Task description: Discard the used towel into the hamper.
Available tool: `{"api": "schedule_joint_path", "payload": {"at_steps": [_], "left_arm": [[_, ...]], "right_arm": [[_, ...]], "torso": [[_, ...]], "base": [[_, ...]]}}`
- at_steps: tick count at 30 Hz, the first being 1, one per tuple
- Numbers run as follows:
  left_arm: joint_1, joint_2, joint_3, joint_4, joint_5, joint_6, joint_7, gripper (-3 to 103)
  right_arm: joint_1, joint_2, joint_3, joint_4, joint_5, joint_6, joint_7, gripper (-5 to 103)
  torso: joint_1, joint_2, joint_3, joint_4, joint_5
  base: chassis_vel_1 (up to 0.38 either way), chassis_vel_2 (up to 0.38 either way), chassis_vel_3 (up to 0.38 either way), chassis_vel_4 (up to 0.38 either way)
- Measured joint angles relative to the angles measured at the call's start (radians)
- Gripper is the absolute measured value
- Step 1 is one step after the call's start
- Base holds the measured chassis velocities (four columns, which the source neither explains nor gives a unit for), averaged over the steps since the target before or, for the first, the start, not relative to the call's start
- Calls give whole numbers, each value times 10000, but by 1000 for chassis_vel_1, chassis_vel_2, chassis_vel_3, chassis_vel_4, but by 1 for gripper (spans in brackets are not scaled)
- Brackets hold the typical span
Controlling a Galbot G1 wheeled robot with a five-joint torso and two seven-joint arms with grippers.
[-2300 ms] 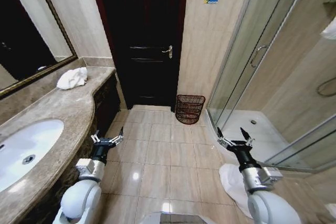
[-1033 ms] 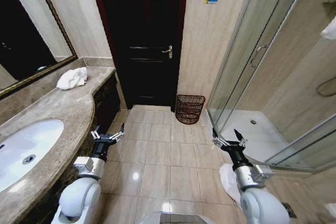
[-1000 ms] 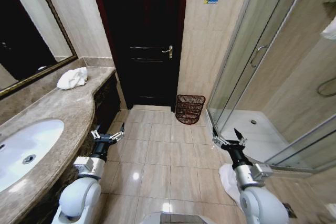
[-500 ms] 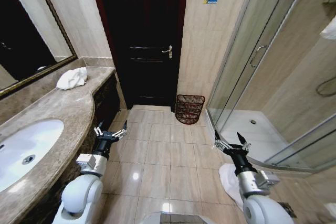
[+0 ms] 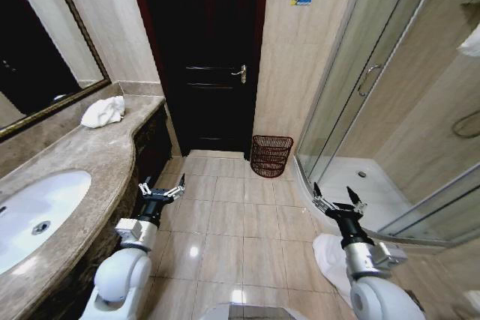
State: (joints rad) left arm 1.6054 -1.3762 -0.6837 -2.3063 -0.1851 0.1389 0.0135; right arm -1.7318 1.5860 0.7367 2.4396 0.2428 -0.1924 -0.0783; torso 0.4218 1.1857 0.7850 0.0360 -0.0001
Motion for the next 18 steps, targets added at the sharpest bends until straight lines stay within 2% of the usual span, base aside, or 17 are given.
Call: {"api": "schedule_joint_path", "payload": {"at_steps": [6, 8, 14, 18], "left_arm": [[167, -110, -231, -335, 58, -2, 28, 100], [281, -123, -345, -398, -50, -102, 27, 100], [276, -162, -425, -449, -307, -123, -42, 100], [262, 27, -365, -619, -609, 302, -184, 100]], "right_arm": [[180, -218, 182, -242, -30, 50, -67, 100], [368, -284, 210, -525, -528, 212, -195, 100], [473, -250, 119, -701, -690, 286, -396, 100], [401, -175, 112, -580, -951, 281, -553, 100]], "torso": [[0, 0, 0, 2, 2], [0, 0, 0, 2, 2], [0, 0, 0, 3, 2], [0, 0, 0, 1, 1]], "base": [[0, 0, 0, 0], [0, 0, 0, 0], [0, 0, 0, 0], [0, 0, 0, 0]]}}
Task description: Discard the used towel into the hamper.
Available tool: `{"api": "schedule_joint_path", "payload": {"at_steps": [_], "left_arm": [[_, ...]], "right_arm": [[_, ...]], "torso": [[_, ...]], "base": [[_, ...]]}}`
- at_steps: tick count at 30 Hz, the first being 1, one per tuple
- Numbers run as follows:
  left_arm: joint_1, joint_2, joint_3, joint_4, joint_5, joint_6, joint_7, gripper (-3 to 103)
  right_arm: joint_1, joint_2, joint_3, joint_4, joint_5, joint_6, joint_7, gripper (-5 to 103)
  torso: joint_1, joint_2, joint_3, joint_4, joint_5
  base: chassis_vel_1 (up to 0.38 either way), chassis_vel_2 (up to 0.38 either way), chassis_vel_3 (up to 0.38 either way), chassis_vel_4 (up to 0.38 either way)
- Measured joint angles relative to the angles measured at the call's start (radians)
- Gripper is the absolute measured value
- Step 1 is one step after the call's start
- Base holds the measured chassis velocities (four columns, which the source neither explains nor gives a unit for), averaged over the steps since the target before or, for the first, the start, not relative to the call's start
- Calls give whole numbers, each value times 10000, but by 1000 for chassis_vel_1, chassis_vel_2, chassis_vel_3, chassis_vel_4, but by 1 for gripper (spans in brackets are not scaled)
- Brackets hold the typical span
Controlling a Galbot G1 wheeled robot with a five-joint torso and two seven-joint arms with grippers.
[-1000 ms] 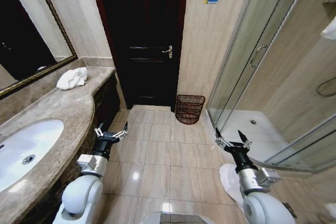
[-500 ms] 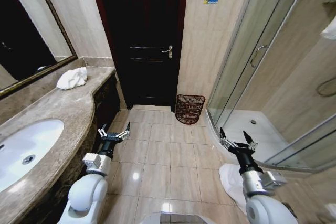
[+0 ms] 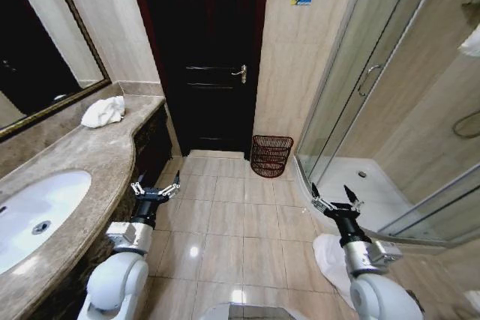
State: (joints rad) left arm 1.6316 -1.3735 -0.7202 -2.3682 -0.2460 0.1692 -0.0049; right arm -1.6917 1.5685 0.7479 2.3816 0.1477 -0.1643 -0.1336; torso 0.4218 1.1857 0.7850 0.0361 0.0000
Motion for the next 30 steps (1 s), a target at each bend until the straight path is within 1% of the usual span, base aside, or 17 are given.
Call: {"api": "schedule_joint_path", "payload": {"at_steps": [1, 3, 7, 9, 12, 14, 15, 19, 21, 22, 23, 25, 28, 30], "left_arm": [[0, 0, 0, 0, 0, 0, 0, 100], [82, 117, 21, -44, -29, 197, -76, 100], [128, 329, 43, 80, -92, 124, -78, 100], [153, 462, 129, 389, -198, -317, -66, 100], [225, 504, 174, 497, -210, -533, -67, 100], [346, 525, 199, 594, -208, -853, -71, 100], [346, 525, 199, 594, -208, -853, -71, 100], [357, 471, 171, 836, -53, -1409, -126, 100], [356, 466, 159, 871, 47, -1445, -139, 100], [358, 461, 136, 922, 297, -1541, -145, 100], [358, 461, 136, 922, 297, -1541, -145, 100], [361, 436, 123, 961, 662, -1653, -145, 100], [361, 388, 131, 968, 753, -1673, -160, 100], [351, 296, 215, 990, 767, -1699, -337, 100]], "right_arm": [[0, 0, 0, 0, 0, 0, 0, 100], [2, 56, -2, 20, -220, 89, -32, 100], [16, 105, -24, 25, -268, 106, -82, 100], [33, 97, -22, -48, -293, 159, -177, 100], [29, 77, -17, -75, -302, 206, -237, 100], [46, 61, -14, -144, -355, 284, -311, 100], [46, 61, -14, -144, -355, 284, -311, 100], [46, 137, -23, -348, -489, 542, -467, 100], [37, 153, -23, -363, -492, 583, -493, 100], [27, 174, -12, -387, -494, 660, -527, 100], [27, 174, -12, -387, -494, 660, -527, 100], [6, 182, 20, -410, -495, 762, -542, 100], [-58, 205, 14, -413, -501, 849, -546, 100], [-112, 290, -59, -430, -530, 898, -558, 100]], "torso": [[0, 0, 0, 0, 0], [0, 0, 0, 1, 0], [0, 0, 0, 1, 1], [0, 0, 0, 0, -1], [0, 0, 0, 0, -1], [0, 0, 0, 1, 0], [0, 0, 0, 1, 0], [0, 0, 0, 1, 0], [0, 0, 0, 1, -1], [0, 0, 0, 1, 0], [0, 0, 0, 1, 0], [0, 0, 0, 1, 0], [0, 0, 0, 1, 0], [0, 0, 0, 1, 0]], "base": [[0, 0, 0, 0], [0, 0, 0, 0], [0, 0, 0, 0], [0, 0, 0, 0], [0, 0, 0, 0], [0, 0, 0, 0], [0, 0, 0, 0], [0, 0, 0, 0], [0, 0, 0, 0], [0, 0, 0, 0], [0, 0, 0, 0], [0, 0, 0, 0], [0, 0, 0, 0], [0, 0, 0, 0]]}}
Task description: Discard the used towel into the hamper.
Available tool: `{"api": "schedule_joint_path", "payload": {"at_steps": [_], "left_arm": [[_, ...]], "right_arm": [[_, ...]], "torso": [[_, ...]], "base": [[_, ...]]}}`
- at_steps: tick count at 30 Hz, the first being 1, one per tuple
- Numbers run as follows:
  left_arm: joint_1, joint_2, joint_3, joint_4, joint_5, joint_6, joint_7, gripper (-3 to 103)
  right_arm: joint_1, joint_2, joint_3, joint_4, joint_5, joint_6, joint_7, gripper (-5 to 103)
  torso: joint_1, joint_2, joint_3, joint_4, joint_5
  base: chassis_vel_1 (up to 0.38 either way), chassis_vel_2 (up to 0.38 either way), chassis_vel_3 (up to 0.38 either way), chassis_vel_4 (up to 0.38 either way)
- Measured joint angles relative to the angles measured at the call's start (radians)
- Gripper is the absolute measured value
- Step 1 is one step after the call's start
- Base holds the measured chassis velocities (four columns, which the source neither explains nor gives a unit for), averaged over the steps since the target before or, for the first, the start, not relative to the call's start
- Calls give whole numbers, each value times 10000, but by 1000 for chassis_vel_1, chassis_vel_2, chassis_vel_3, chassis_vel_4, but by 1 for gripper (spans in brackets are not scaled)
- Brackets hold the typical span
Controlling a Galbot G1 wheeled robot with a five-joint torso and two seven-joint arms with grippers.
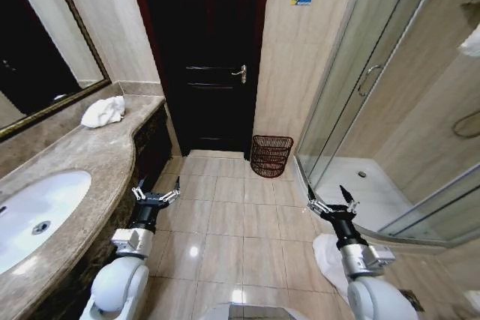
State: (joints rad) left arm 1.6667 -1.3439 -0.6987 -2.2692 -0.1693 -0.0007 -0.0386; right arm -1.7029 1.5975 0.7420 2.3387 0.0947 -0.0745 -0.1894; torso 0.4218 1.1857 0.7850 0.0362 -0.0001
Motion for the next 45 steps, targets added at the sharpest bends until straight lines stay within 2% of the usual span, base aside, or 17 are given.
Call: {"api": "schedule_joint_path", "payload": {"at_steps": [8, 15, 27, 39, 45], "left_arm": [[91, -216, 92, -107, 82, 77, -85, 100], [97, -105, 95, -87, -93, -29, 266, 100], [43, -311, 3, -107, -145, -99, 672, 100], [213, -117, 40, -93, -178, -135, 430, 100], [157, -147, 227, -148, -113, 95, -114, 100]], "right_arm": [[-89, 87, -57, -196, -123, 169, -2, 100], [-366, 67, -24, -180, -79, 387, 25, 100], [-478, 105, 1, -121, -5, 532, 27, 100], [-550, 109, 11, -201, 57, 570, 75, 100], [-613, 109, -20, -238, -1, 622, 89, 100]], "torso": [[0, 0, 0, 1, 1], [0, 0, 0, 0, 1], [0, 0, 0, 0, 1], [0, 0, 0, 1, 1], [0, 0, 0, 0, 1]], "base": [[0, 0, 0, 0], [0, 0, 0, 0], [0, 0, 0, 0], [0, 0, 0, 0], [0, 0, 0, 0]]}}
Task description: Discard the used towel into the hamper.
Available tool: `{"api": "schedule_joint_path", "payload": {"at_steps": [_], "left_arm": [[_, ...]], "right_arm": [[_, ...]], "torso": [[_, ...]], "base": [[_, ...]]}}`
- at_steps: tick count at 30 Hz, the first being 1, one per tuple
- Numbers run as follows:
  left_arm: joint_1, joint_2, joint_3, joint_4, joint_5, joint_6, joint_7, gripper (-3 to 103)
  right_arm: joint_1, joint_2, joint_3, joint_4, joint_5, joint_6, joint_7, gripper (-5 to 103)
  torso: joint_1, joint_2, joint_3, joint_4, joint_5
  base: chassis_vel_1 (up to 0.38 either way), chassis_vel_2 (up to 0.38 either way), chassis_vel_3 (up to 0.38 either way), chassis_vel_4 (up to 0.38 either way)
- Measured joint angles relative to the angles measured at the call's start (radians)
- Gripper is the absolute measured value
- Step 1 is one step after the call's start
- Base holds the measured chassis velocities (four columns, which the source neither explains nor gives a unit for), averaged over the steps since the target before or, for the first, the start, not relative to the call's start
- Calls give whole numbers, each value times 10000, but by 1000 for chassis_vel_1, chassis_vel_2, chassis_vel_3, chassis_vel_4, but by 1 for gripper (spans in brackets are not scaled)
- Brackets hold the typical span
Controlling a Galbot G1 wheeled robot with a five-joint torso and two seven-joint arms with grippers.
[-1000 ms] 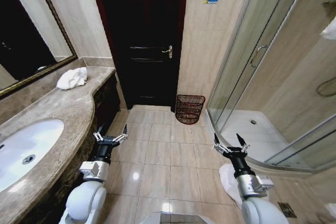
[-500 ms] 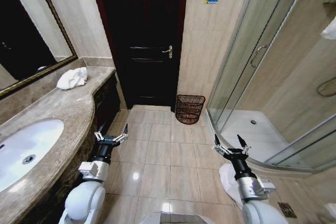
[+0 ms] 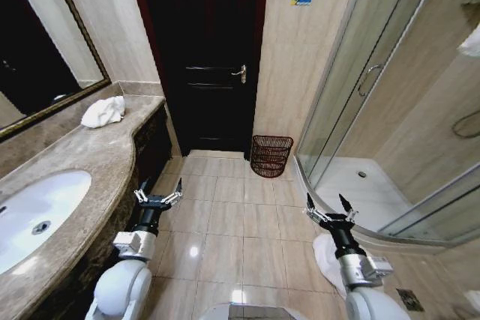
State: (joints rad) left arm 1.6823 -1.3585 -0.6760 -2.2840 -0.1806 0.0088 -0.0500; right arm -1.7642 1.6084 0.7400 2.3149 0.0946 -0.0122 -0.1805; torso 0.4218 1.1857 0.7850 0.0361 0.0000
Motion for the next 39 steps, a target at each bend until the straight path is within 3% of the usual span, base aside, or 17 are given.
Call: {"api": "schedule_joint_path", "payload": {"at_steps": [21, 39], "left_arm": [[166, 201, -4, 75, 144, -124, -83, 100], [230, -157, -105, -14, 157, -423, 162, 100]], "right_arm": [[-16, -3, 46, -115, 19, 119, -12, 100], [-112, -6, 131, 19, 389, 10, 4, 100]], "torso": [[0, 0, 0, 1, -1], [0, 0, 0, 1, 0]], "base": [[0, 0, 0, 0], [0, 0, 0, 0]]}}
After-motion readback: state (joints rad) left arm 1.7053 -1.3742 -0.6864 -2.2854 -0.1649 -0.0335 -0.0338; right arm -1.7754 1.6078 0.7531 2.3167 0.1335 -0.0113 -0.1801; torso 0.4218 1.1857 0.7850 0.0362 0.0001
